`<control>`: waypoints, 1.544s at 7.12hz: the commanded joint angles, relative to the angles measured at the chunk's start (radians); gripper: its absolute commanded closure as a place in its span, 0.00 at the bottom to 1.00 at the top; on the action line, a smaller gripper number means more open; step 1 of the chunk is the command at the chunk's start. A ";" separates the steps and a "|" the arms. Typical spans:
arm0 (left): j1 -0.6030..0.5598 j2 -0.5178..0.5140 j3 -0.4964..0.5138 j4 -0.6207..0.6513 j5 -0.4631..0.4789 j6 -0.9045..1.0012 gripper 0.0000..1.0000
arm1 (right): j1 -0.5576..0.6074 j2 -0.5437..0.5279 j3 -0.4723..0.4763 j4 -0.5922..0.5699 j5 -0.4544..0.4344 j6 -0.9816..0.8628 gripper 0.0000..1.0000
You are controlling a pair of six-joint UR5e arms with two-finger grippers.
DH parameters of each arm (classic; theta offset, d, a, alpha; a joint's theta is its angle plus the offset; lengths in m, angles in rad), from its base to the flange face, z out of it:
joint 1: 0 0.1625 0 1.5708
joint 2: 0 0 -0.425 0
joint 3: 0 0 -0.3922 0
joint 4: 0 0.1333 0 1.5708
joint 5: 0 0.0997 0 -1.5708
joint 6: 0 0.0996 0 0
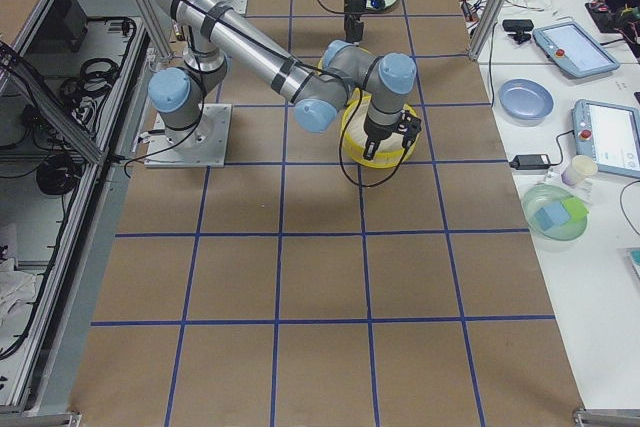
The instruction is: Stack buns with steamer
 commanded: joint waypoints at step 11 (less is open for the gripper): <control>0.472 0.140 0.009 -0.247 0.402 0.949 0.00 | 0.532 -0.109 0.178 -0.113 0.064 0.371 1.00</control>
